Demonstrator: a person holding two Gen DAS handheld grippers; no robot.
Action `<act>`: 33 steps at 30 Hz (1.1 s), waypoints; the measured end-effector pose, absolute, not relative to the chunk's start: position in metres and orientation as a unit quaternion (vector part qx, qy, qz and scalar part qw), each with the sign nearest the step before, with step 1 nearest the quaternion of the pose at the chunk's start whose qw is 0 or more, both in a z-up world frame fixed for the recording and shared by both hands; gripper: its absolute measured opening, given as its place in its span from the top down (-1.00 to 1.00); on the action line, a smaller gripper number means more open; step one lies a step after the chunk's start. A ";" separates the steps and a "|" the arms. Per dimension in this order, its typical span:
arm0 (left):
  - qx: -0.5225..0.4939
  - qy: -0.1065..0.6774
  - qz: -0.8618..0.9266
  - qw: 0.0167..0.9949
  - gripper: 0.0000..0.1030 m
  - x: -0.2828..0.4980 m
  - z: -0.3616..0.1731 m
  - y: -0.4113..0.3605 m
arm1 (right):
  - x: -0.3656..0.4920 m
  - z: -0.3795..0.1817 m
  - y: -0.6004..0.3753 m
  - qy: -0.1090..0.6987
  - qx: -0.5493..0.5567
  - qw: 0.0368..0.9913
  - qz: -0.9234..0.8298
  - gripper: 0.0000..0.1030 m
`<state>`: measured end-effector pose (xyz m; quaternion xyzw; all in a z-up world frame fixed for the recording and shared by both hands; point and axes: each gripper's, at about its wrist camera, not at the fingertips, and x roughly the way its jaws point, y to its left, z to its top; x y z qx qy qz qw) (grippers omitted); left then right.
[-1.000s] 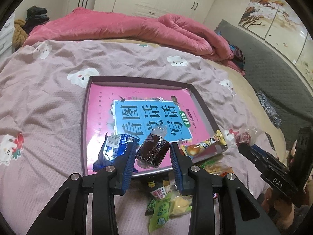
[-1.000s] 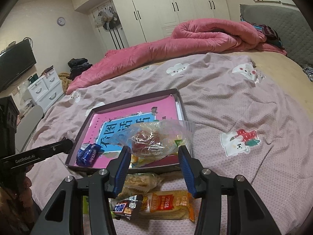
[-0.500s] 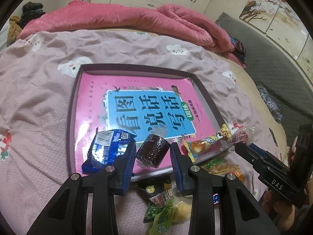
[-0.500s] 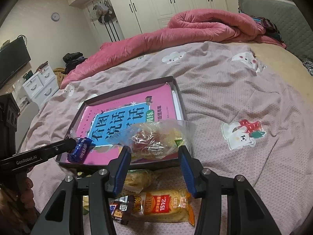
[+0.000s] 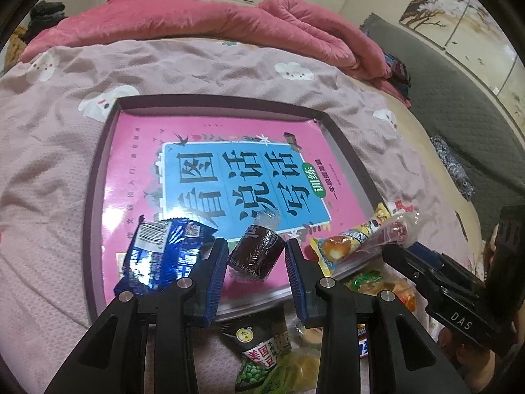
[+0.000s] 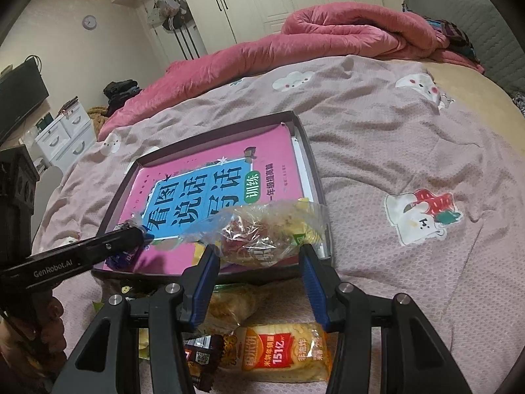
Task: Organize snacks
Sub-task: 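Carry chocolate onto tray with left tool while right tool carries clear bag there, then open left tool releasing chocolate while right tool releases clear bag on tray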
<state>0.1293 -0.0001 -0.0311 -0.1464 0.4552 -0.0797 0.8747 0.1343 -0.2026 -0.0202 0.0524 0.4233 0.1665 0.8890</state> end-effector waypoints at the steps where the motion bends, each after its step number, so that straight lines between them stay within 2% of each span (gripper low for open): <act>1: -0.146 0.456 -0.080 0.875 0.28 0.130 -0.032 0.000 | 0.135 -0.021 -0.201 0.425 0.052 0.888 0.168 0.03; 33: -0.132 0.468 -0.077 0.871 0.28 0.140 -0.047 -0.004 | 0.147 -0.025 -0.191 0.440 0.016 0.885 0.154 0.02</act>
